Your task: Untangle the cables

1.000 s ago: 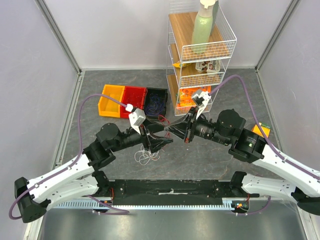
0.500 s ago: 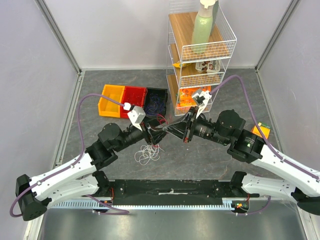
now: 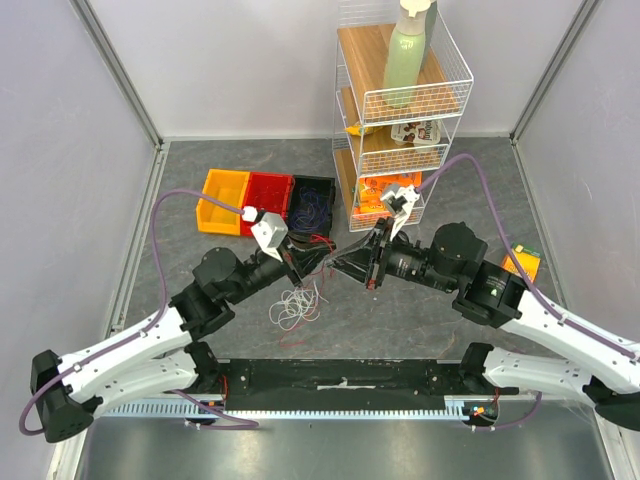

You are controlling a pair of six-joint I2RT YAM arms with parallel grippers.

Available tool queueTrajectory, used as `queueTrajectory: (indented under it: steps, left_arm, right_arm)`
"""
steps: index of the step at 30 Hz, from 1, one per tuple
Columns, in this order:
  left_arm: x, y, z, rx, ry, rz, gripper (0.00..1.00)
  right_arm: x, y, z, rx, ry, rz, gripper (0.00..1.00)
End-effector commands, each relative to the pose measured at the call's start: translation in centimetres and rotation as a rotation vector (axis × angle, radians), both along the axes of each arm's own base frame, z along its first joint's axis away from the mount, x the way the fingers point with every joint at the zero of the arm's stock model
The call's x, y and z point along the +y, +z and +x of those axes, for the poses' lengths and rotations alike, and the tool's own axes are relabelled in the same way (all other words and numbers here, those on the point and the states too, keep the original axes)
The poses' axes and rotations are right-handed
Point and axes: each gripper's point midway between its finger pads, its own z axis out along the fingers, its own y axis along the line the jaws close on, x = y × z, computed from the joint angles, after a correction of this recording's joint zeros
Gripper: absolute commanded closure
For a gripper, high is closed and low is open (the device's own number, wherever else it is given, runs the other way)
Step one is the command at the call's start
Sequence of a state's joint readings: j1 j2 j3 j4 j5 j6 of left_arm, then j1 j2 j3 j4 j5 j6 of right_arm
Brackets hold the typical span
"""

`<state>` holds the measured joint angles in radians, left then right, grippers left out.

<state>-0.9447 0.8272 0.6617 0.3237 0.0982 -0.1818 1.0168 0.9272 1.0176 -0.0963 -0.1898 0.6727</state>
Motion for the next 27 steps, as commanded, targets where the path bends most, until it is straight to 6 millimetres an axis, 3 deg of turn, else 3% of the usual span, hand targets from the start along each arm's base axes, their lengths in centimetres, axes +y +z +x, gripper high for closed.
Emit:
queueTrajectory:
  steps: [1, 3, 4, 8, 9, 13, 16, 19, 27]
  left_arm:
    - [0.3, 1.2, -0.7, -0.055, -0.018, -0.028, 0.94]
    - [0.4, 0.4, -1.1, -0.040, -0.034, -0.012, 0.92]
    - [0.5, 0.0, -1.2, -0.025, -0.036, -0.004, 0.86]
    - [1.8, -0.9, -1.6, 0.000, -0.008, -0.014, 0.37]
    - [2.3, -0.9, -1.8, -0.004, 0.000, -0.024, 0.29]
    - [3.0, -0.3, -3.3, -0.043, -0.045, -0.058, 0.26]
    - [2.7, 0.0, -4.3, -0.075, -0.105, -0.067, 0.10]
    - [1.6, 0.2, -4.7, -0.108, -0.160, -0.051, 0.07]
    - [0.3, 0.9, -0.3, -0.111, -0.001, -0.033, 0.05]
  right_arm:
    - [-0.7, 1.8, -0.1, -0.025, -0.014, 0.063, 1.00]
    - [-0.8, 2.2, -0.2, -0.029, -0.016, 0.069, 1.00]
    - [-0.9, 2.4, -0.1, -0.033, -0.020, 0.073, 1.00]
    - [-1.0, 2.6, -0.1, -0.041, -0.025, 0.066, 1.00]
    - [-1.1, 2.6, 0.0, -0.040, -0.032, 0.062, 1.00]
    - [-1.2, 2.6, 0.2, -0.041, -0.047, 0.058, 1.00]
    - [-1.2, 2.6, 0.4, -0.036, -0.053, 0.059, 1.00]
    - [-0.9, 2.7, 0.5, -0.026, -0.053, 0.057, 1.00]
    - [-0.6, 2.6, 0.4, -0.004, -0.040, 0.058, 1.00]
